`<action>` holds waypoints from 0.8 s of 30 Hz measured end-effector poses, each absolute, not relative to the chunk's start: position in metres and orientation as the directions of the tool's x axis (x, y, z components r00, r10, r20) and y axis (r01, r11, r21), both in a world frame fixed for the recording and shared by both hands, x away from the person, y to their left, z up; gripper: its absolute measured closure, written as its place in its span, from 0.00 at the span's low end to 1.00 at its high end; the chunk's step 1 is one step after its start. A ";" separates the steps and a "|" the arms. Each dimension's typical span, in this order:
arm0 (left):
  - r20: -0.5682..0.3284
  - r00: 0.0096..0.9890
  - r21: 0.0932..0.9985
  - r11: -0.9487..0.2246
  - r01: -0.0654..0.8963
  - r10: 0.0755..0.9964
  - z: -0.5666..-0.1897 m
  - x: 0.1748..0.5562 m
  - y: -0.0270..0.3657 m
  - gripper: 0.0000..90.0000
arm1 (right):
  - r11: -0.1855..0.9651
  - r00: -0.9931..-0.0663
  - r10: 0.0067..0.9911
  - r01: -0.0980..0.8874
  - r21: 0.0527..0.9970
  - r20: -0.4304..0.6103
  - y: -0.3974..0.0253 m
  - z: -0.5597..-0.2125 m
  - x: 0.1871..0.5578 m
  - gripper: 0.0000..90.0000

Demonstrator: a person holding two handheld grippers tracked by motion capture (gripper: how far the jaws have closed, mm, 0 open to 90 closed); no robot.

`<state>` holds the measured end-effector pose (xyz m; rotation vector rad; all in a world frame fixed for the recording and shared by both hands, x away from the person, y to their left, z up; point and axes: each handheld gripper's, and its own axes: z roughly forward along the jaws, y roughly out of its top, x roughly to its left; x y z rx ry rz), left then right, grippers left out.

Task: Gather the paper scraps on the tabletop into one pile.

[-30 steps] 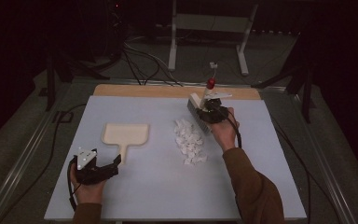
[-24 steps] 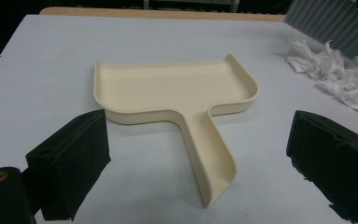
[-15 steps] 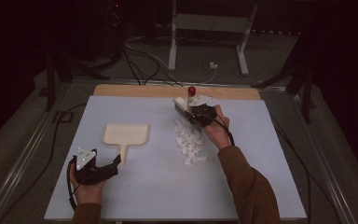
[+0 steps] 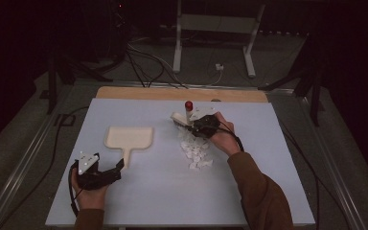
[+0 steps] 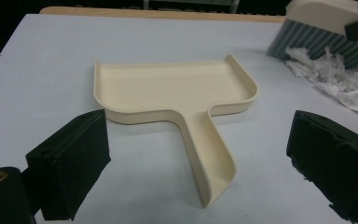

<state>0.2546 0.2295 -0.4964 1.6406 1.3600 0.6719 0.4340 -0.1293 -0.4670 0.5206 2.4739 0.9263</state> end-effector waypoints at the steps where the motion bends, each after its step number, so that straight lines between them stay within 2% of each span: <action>1: -0.122 0.255 0.874 -0.018 0.485 0.959 -0.496 0.255 0.230 0.07 | 0.709 -0.839 0.473 0.183 0.681 -0.268 -0.130 -0.467 0.432 0.74; 12: -0.130 0.253 0.872 -0.010 0.489 0.959 -0.497 0.255 0.229 0.07 | 0.731 -0.877 0.407 0.145 0.666 -0.256 -0.148 -0.455 0.404 0.74; 17: -0.137 0.255 0.871 -0.006 0.491 0.957 -0.498 0.255 0.229 0.08 | 0.634 -0.837 0.500 0.180 0.752 -0.221 -0.158 -0.440 0.412 0.74; 24: -0.142 0.252 0.871 0.000 0.491 0.957 -0.498 0.255 0.231 0.08 | 0.546 -0.793 0.592 0.262 0.796 -0.145 -0.164 -0.437 0.427 0.74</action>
